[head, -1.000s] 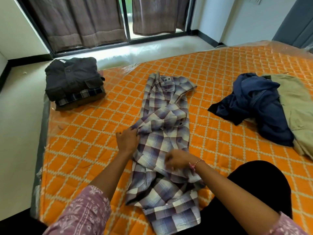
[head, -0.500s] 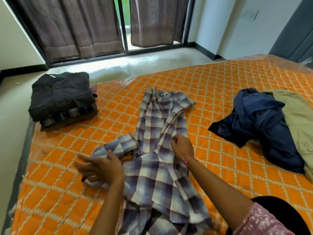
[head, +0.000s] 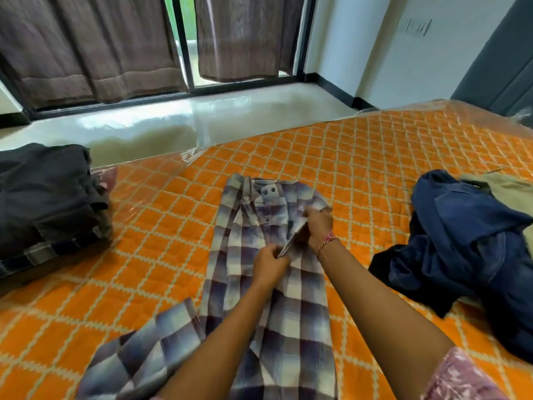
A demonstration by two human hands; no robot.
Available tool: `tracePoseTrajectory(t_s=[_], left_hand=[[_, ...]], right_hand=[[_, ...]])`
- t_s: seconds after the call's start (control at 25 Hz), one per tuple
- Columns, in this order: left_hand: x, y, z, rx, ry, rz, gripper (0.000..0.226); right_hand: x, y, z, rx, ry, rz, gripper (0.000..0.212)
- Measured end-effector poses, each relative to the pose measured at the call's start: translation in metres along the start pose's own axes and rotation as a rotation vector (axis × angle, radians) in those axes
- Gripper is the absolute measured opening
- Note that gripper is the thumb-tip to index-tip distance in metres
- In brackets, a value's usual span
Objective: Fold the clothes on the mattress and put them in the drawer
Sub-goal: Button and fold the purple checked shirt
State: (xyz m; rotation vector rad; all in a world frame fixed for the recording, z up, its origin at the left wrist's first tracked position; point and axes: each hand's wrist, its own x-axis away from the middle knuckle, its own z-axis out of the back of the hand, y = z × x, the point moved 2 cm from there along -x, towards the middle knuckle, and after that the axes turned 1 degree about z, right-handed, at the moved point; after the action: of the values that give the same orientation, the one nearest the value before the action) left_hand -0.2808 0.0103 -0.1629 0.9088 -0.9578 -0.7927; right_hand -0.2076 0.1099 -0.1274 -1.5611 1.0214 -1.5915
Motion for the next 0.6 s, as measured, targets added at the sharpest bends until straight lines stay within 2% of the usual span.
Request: tracePoseTrajectory(t_s=[0.08,0.16,0.2,0.28,0.32,0.36,0.4,0.48,0.52,0.56,0.6], left_hand=[[-0.01,0.01,0.004,0.176,-0.136,-0.011,0.026],[-0.021,0.019,0.014,0.334,-0.203,0.034,0.028],[-0.029,0.018,0.022,0.383,-0.177,0.087,0.03],[-0.043,0.005,0.035,0.442,-0.11,0.236,0.03],[-0.046,-0.004,0.039,0.453,-0.099,0.307,0.029],[-0.05,-0.011,0.041,0.46,-0.104,0.357,0.029],[-0.053,-0.015,0.041,0.465,-0.114,0.382,0.027],[-0.057,-0.018,0.038,0.468,-0.099,0.401,0.02],[-0.059,-0.018,0.037,0.475,-0.083,0.404,0.016],[-0.059,-0.015,0.036,0.487,-0.076,0.408,0.012],[-0.06,-0.012,0.036,0.482,-0.059,0.404,0.009]], right_hand=[[-0.014,-0.017,-0.02,0.065,0.066,0.29,0.022],[-0.015,-0.021,-0.043,0.31,0.088,0.594,0.015],[-0.014,-0.017,-0.057,0.482,0.062,0.685,0.02],[-0.02,0.008,-0.084,1.031,-0.057,0.738,0.032],[-0.028,0.027,-0.091,1.287,-0.126,0.698,0.039],[-0.037,0.043,-0.094,1.441,-0.189,0.653,0.049],[-0.045,0.051,-0.095,1.49,-0.261,0.626,0.058],[-0.06,0.051,-0.095,1.388,-0.431,0.625,0.067],[-0.066,0.046,-0.093,1.36,-0.464,0.652,0.068],[-0.072,0.038,-0.09,1.311,-0.421,0.692,0.068],[-0.08,0.028,-0.084,1.208,-0.287,0.728,0.067]])
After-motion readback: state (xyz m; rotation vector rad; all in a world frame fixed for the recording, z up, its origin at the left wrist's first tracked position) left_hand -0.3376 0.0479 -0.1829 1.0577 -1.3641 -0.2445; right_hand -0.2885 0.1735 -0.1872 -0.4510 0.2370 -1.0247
